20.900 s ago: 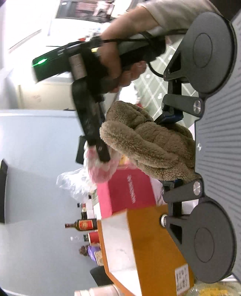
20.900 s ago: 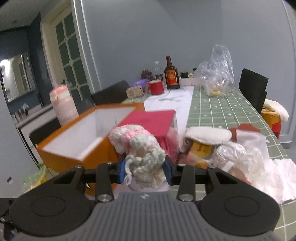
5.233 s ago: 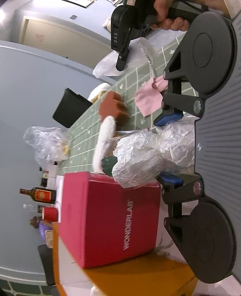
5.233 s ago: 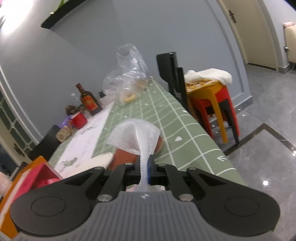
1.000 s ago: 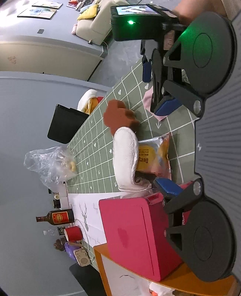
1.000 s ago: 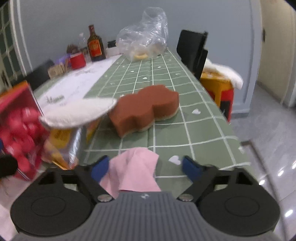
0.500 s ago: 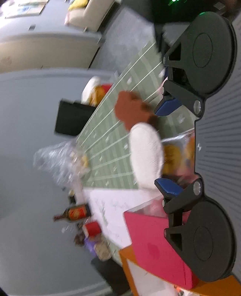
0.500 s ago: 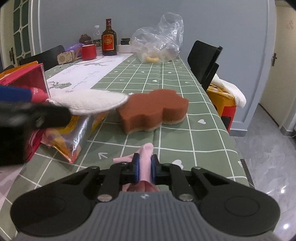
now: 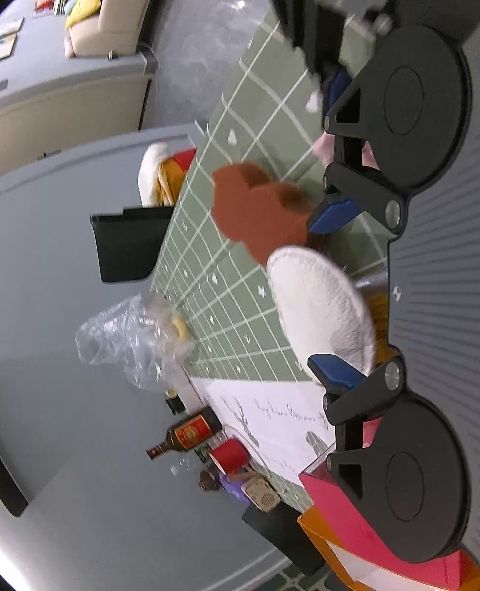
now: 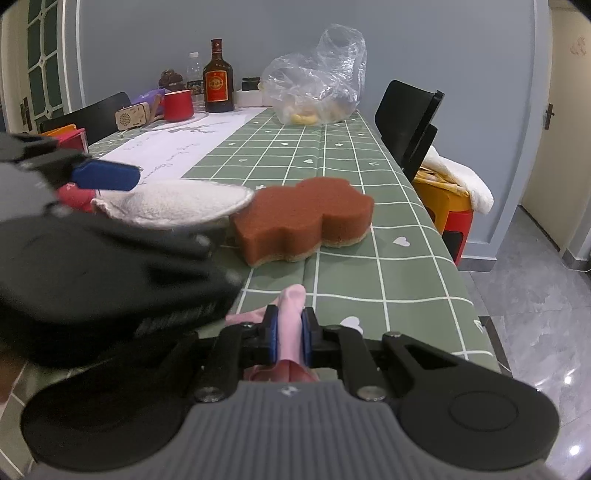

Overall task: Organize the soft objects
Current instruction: 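Grasp the white fluffy round pad with the left gripper while the right gripper holds the pink cloth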

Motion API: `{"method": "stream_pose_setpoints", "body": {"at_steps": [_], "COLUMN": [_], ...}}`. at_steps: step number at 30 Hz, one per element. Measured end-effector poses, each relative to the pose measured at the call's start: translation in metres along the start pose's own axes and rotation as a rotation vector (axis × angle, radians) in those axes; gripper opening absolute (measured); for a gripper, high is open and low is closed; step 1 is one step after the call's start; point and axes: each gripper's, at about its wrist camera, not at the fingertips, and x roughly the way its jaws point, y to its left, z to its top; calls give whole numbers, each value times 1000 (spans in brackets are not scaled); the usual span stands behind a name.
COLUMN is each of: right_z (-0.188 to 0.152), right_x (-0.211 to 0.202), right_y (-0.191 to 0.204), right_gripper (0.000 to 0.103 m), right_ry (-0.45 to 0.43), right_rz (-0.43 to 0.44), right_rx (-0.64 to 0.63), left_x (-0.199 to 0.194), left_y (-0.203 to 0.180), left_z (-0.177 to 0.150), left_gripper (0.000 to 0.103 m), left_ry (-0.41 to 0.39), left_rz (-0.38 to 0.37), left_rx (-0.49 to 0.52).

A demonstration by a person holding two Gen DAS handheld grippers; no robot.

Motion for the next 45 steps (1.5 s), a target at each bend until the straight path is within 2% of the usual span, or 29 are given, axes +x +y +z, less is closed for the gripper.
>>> {"method": "stream_pose_setpoints", "body": {"at_steps": [6, 8, 10, 13, 18, 21, 29, 33, 37, 39, 40, 42, 45], "right_z": [-1, -1, -1, -1, -1, -1, -1, -2, -3, -3, -3, -3, -3], "right_x": [0, 0, 0, 0, -1, 0, 0, 1, 1, 2, 2, 2, 2], "right_y": [1, 0, 1, 1, 1, 1, -3, -7, -8, -10, -11, -11, -12], "right_gripper": [11, 11, 11, 11, 11, 11, 11, 11, 11, 11, 11, 11, 11], "right_ry": [-5, -6, -6, -6, -6, -8, -16, -22, -27, -31, -31, -31, -32], "right_rz": [1, 2, 2, 1, 1, 2, 18, 32, 37, 44, 47, 48, 49], "right_rx": [-2, 1, 1, -1, -1, -1, 15, 37, 39, 50, 53, 55, 57], "left_x": [12, 10, 6, -6, -39, -61, -127, -158, -167, -160, -155, -145, -133], "left_y": [6, 8, 15, 32, 54, 73, 94, 103, 113, 116, 117, 118, 111], "left_z": [0, -2, -3, -2, 9, 13, 8, -22, -66, -87, -94, -106, -108], "left_gripper": [51, 27, 20, 17, 15, 15, 16, 16, 16, 17, 17, 17, 18], "left_ry": [6, -3, -21, -31, -88, -105, -159, -200, -163, -110, -76, -61, -65], "left_rz": [19, 47, 72, 31, 35, -18, -123, -226, -363, -411, -415, -398, -316], "left_rx": [-44, -61, -102, -195, -267, -327, -384, -483, -566, -572, -580, -589, -520]}}
